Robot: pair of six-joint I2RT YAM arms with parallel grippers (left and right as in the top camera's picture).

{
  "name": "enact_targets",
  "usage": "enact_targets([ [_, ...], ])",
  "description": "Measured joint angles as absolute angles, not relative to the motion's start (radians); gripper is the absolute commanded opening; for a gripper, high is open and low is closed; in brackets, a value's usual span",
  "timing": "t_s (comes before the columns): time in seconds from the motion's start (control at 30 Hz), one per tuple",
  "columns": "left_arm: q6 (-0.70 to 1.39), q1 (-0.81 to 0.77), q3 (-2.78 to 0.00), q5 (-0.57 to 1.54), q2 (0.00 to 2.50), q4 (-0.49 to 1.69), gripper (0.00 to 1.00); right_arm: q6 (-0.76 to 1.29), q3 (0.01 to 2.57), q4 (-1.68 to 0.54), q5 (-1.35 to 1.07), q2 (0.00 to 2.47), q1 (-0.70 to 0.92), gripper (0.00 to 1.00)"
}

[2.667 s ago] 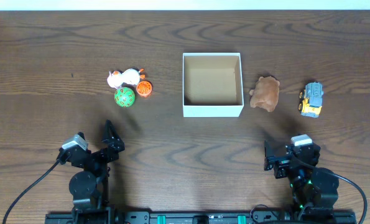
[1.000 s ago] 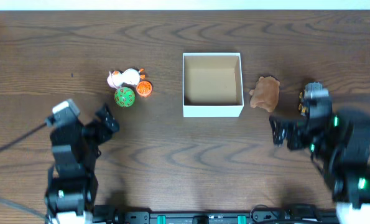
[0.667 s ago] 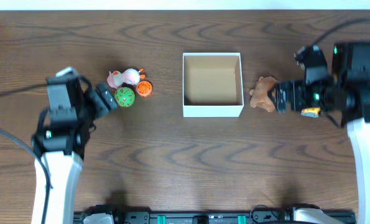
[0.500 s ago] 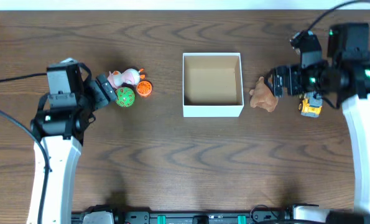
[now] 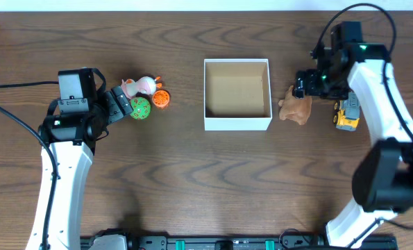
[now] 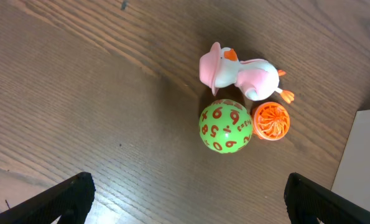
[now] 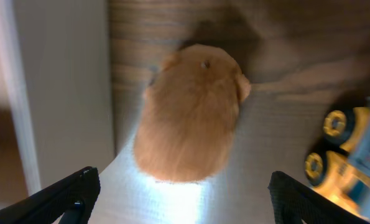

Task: Pack container
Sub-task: 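Reach the right gripper to the brown plush bear and grasp it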

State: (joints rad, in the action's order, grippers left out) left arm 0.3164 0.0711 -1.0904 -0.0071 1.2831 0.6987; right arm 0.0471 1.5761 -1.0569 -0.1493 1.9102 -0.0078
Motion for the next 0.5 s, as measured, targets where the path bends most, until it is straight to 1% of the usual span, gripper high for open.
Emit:
enact_targets([
  [0.07, 0.316, 0.071, -1.090, -0.007, 1.283, 0.699, 0.98, 0.062, 1.576, -1.038, -0.144, 1.951, -0.003, 0.89],
  [0.13, 0.316, 0.071, -1.090, -0.007, 1.283, 0.699, 0.98, 0.075, 1.576, -1.023, -0.140, 1.991, 0.010, 0.86],
  [0.17, 0.316, 0.071, -1.090, -0.007, 1.283, 0.699, 0.98, 0.082, 1.576, -1.018, -0.138, 2.006, 0.017, 0.84],
  [0.27, 0.316, 0.071, -1.090, -0.007, 1.283, 0.699, 0.98, 0.117, 1.576, -1.000, -0.120, 2.051, 0.039, 0.71],
  [0.33, 0.316, 0.071, -1.090, -0.007, 1.283, 0.699, 0.98, 0.134, 1.576, -0.996, -0.104, 2.074, 0.049, 0.60],
  [0.4, 0.316, 0.071, -1.090, -0.007, 1.283, 0.699, 0.98, 0.152, 1.576, -0.998, -0.100, 2.095, 0.051, 0.38],
  [0.5, 0.316, 0.071, -1.090, -0.007, 1.283, 0.699, 0.98, 0.175, 1.584, -1.003, -0.093, 2.103, 0.051, 0.15],
])
